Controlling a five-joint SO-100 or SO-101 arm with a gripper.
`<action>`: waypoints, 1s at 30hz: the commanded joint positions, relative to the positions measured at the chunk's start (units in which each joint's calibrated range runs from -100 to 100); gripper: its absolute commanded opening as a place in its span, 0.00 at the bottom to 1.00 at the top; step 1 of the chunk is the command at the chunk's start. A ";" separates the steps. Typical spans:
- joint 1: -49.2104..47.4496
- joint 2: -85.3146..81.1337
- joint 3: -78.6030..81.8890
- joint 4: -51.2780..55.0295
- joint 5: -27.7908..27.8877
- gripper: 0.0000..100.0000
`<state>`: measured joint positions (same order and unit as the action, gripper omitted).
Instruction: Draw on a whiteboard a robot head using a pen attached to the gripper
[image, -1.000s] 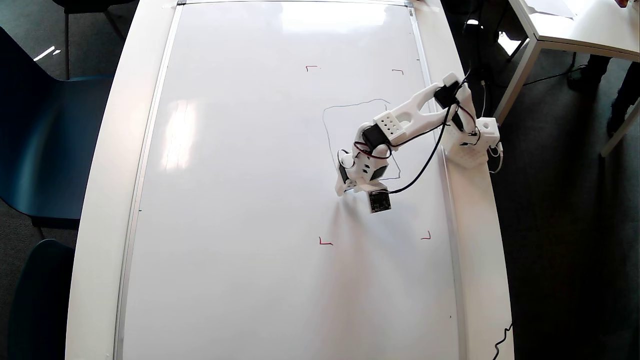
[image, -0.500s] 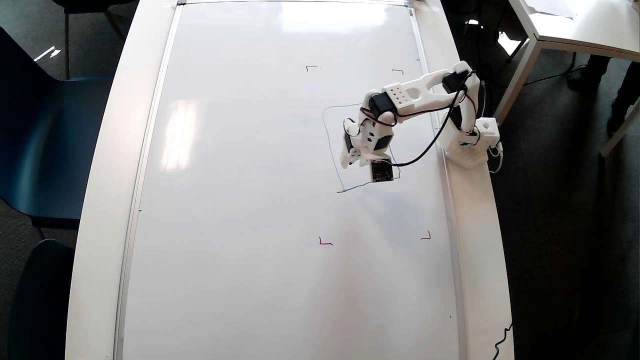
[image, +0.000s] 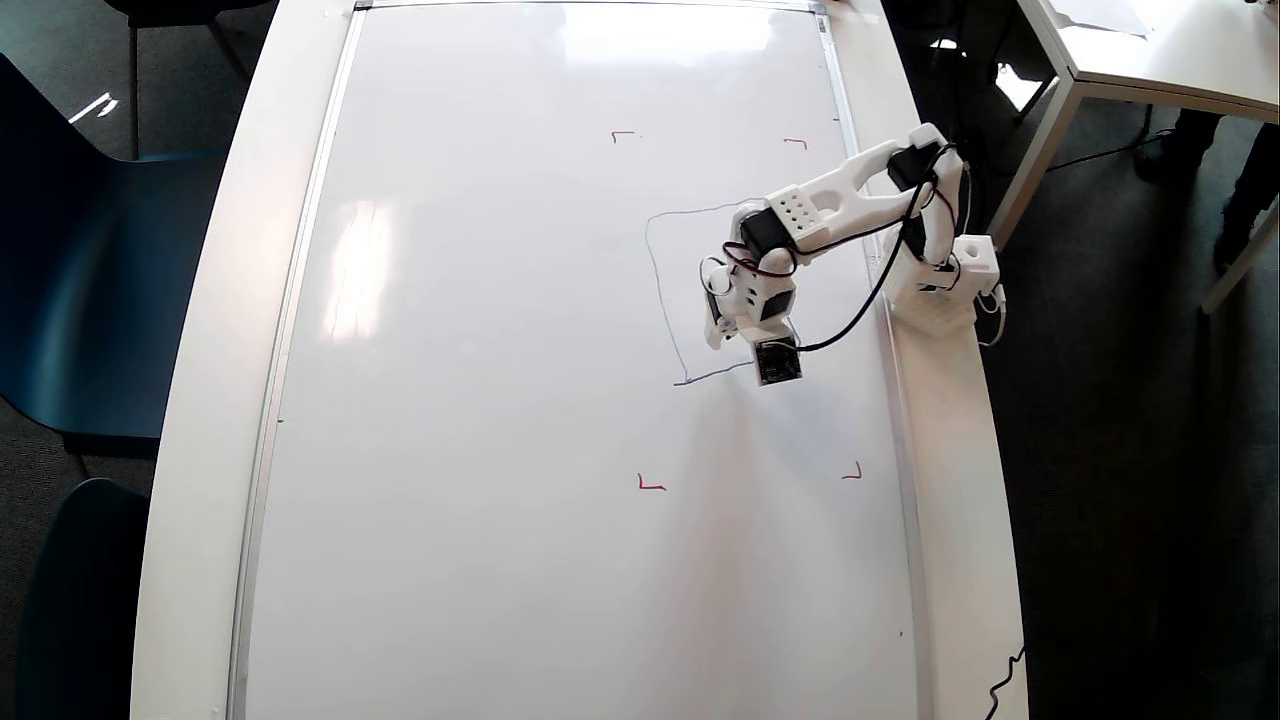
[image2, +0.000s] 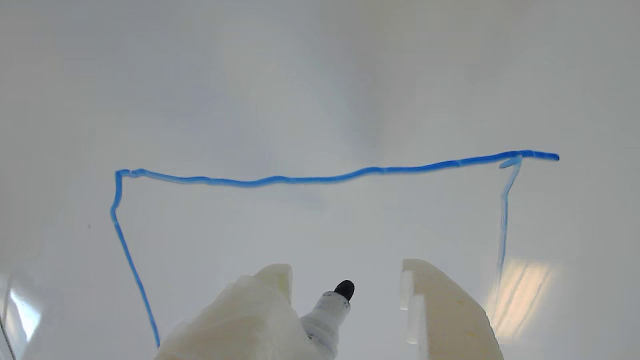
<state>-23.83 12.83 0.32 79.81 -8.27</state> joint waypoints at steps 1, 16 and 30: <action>-0.74 -3.06 -0.09 -1.62 -0.10 0.15; -0.59 2.89 -5.45 -4.49 0.23 0.15; 0.44 7.17 -5.27 -4.14 -0.10 0.15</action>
<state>-23.98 20.12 -4.07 75.34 -8.22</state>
